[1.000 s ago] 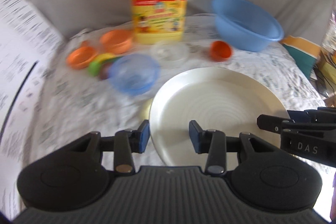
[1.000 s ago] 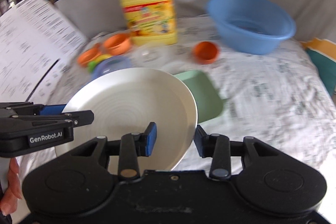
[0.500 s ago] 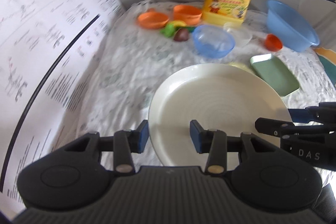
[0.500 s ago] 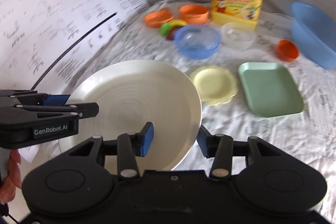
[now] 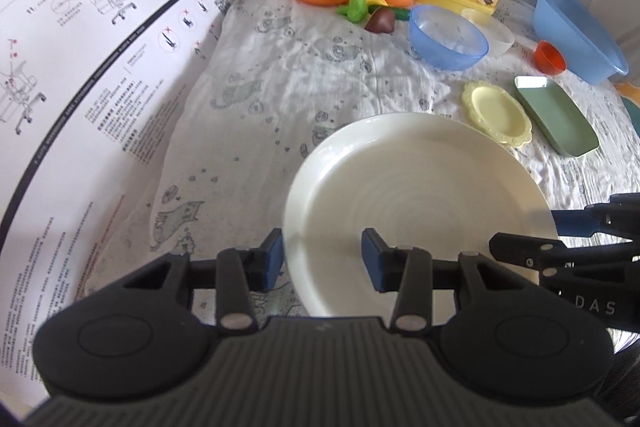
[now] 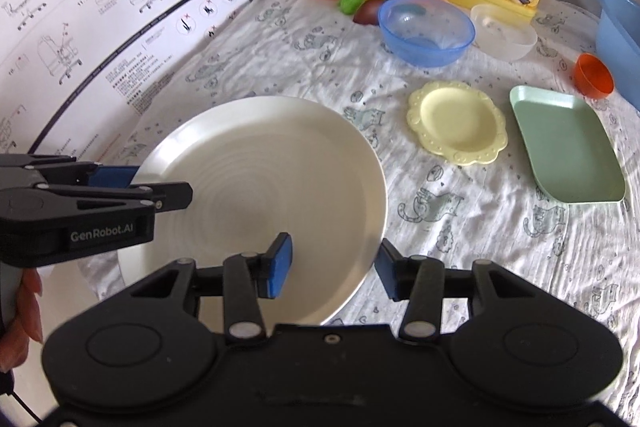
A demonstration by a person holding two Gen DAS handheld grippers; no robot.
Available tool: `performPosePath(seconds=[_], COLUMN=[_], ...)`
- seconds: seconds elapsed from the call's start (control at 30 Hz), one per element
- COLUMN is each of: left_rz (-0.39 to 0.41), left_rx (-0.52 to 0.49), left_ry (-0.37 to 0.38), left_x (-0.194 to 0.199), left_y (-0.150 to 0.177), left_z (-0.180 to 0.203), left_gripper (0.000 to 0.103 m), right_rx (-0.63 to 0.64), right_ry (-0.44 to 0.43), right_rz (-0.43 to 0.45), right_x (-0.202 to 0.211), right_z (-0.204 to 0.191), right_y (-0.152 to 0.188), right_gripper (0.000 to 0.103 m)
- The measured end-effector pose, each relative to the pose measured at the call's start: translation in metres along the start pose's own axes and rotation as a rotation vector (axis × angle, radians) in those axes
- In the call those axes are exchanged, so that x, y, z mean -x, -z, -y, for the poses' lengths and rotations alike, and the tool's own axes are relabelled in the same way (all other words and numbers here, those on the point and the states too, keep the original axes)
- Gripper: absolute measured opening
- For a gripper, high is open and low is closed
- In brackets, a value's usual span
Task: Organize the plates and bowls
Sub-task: 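Carry the white plate with the right gripper and set it down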
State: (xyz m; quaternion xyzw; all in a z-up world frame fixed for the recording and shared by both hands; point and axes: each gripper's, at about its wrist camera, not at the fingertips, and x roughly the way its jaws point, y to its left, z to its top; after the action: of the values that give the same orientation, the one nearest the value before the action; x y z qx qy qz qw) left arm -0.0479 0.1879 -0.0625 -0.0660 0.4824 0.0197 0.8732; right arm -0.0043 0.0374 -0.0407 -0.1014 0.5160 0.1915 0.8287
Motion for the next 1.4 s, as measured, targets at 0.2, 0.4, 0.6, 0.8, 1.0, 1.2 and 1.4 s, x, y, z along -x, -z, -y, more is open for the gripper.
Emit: performPosePath(seconds=[0.2,0.4,0.6,0.8,1.0,1.2,1.4], left_rz=[-0.018,-0.004,0.028,0.039,0.052,0.069,0.083], left_rx=[-0.015,-0.021,0.012,0.037,0.017,0.0,-0.031], left_ry=[0.007,-0.02,-0.052,-0.062,-0.076,-0.078,-0.071], left_x=[-0.01,-0.011,-0.003,0.003,0.009,0.015,0.017], left_y=[0.0,-0.001,-0.007,-0.011,-0.014,-0.021,-0.03], left_z=[0.004,0.007,0.0,-0.002,0.006,0.018,0.038], left_gripper=[0.041,0.082,0.103,0.103,0.103,0.103,0.103], right_rx=[-0.005,0.007,0.01,-0.001,-0.023,-0.061,-0.113], right_ry=[-0.001,-0.023,-0.041,-0.009,-0.01,-0.011,0.014], right_rz=[-0.034,-0.008,-0.006,-0.006,0.014,0.047,0.07], right_x=[-0.01,-0.006,0.0,0.005,0.012,0.02,0.027], right_z=[0.005,0.005,0.007,0.009,0.014,0.026,0.048], right_y=[0.003,0.003,0.001,0.002,0.002,0.002,0.004], right_gripper=[0.05,0.098,0.103,0.103,0.103,0.103,0.103])
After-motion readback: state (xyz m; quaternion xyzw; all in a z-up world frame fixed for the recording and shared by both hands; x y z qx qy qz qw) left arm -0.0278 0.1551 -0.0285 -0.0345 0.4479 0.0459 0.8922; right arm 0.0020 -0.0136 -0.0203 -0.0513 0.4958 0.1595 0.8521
